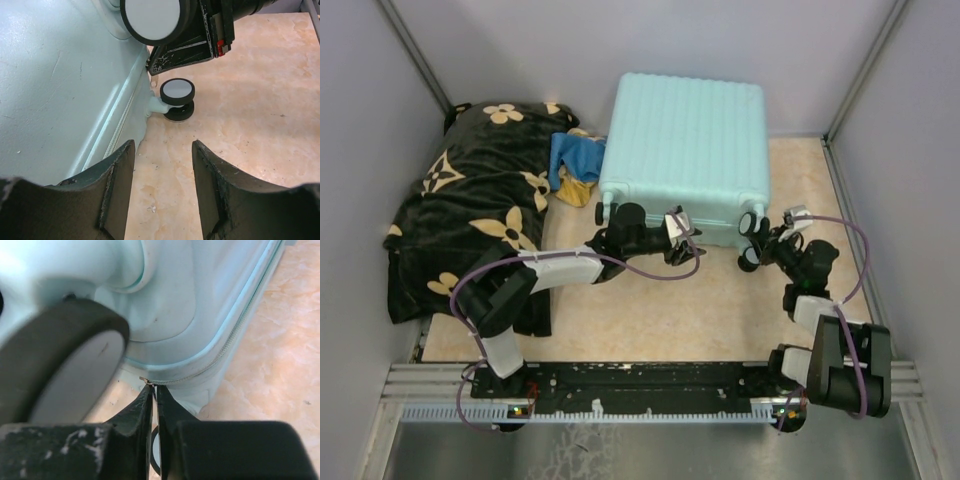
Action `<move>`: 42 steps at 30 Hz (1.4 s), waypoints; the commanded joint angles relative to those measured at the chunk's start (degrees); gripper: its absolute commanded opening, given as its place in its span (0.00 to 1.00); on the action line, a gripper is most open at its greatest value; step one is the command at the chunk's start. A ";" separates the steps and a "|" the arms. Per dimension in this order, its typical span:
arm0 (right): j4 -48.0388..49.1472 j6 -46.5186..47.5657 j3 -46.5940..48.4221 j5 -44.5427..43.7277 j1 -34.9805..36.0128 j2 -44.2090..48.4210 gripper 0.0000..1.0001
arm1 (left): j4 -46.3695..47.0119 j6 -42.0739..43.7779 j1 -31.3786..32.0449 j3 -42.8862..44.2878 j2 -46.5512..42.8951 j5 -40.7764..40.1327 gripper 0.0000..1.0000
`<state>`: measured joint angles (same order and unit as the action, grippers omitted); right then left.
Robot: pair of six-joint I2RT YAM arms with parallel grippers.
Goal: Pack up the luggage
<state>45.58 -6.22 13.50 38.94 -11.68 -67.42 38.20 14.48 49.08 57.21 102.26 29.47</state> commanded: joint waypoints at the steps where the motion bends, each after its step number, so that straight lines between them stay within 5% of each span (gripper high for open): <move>1: 4.68 1.17 0.74 -5.73 0.60 -0.92 0.00 | -1.70 1.54 -0.75 1.99 -0.53 -1.42 0.55; 6: 0.75 3.86 1.09 -4.37 0.56 2.02 0.00 | -7.17 1.31 -3.98 2.70 -3.21 -5.22 0.57; 18: -4.51 8.59 0.87 -10.31 0.42 5.47 0.00 | -33.28 5.69 -15.28 1.74 -25.67 -15.02 0.71; 27: -3.57 9.86 2.13 -10.25 0.44 3.90 0.00 | -53.21 5.98 -23.12 13.98 -20.96 -13.01 0.90; 42: -4.00 10.04 2.33 -13.20 0.49 3.65 0.00 | -63.94 4.55 -19.75 17.71 -17.77 -14.04 0.88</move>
<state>39.38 0.43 13.56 33.76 -10.98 -63.07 -21.87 19.25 27.31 72.51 83.20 16.12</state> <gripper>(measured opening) 0.006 0.917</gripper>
